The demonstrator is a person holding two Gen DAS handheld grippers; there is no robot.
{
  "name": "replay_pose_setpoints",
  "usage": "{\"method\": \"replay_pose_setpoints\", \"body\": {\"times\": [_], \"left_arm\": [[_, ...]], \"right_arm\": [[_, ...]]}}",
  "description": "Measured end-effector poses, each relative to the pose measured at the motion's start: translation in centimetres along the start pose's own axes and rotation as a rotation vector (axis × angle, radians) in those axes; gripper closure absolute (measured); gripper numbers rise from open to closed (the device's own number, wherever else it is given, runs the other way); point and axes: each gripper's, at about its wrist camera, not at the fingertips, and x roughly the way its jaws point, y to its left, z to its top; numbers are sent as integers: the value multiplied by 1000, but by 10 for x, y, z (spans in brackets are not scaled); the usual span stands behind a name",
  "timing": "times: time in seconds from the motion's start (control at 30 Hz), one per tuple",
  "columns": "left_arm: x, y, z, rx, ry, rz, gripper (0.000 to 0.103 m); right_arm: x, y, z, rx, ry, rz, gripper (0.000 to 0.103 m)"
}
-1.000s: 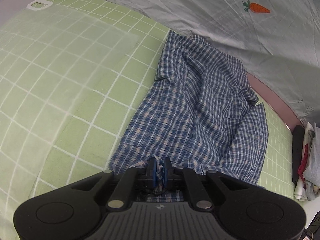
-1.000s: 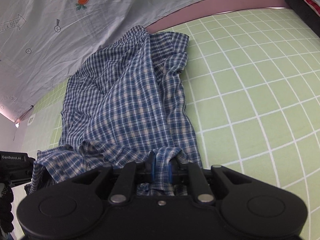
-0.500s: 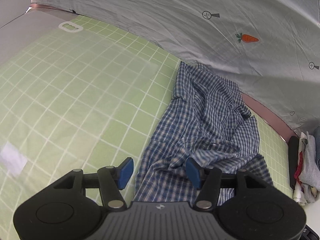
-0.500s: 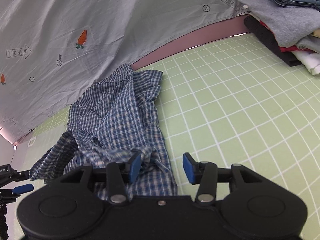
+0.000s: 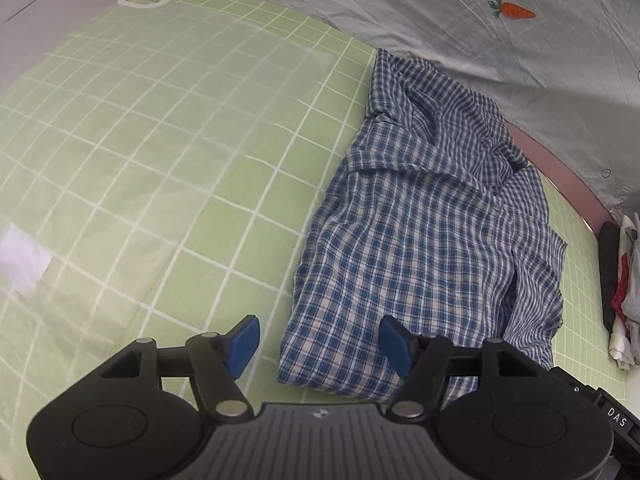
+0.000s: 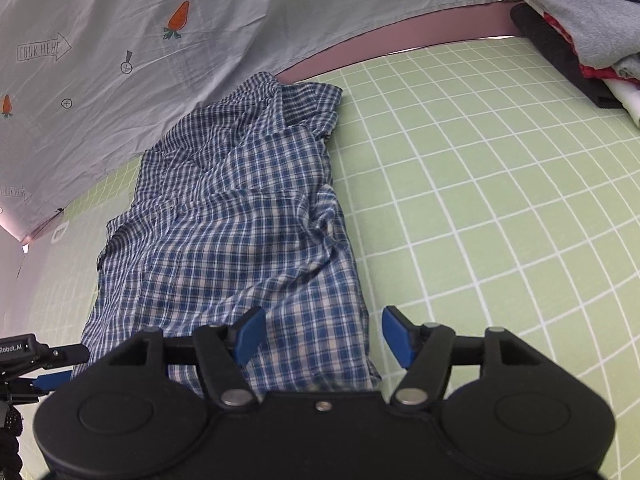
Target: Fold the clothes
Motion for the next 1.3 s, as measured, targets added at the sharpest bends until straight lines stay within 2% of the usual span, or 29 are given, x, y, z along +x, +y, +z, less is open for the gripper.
{"method": "replay_pose_setpoints", "body": {"times": [0.37,0.6,0.67,0.7,0.73,0.77,0.8,0.83,0.93,1.0,1.13,1.3], "left_arm": [[22,8,0,-55,73,1,36],[25,7,-3,-47,88,-8,36],[27,7,-4,-62,90,-30,37],[27,8,-5,-67,87,-44,41],[28,9,-6,-68,79,-52,52],[28,9,-7,-65,69,-55,56],[29,11,-9,-78,70,-64,82],[32,14,-10,-100,76,-77,95],[31,18,-16,-129,73,-95,96],[20,16,-22,-109,51,-86,97],[-6,19,-48,-89,50,-91,97],[-24,42,-94,-156,112,-103,97]], "right_arm": [[30,-17,-3,122,96,-5,28],[35,-14,-2,113,109,11,25],[36,-13,-2,112,112,32,25],[36,-12,-2,111,115,48,26],[37,-10,-2,100,121,61,27],[37,-8,-2,77,126,66,29],[38,-6,-1,54,132,72,41],[38,-4,-2,37,138,82,52],[37,-7,-4,28,142,111,77],[29,-10,-7,33,129,134,85],[4,-14,-25,10,118,149,89],[-29,-20,-62,-3,175,154,90]]}}
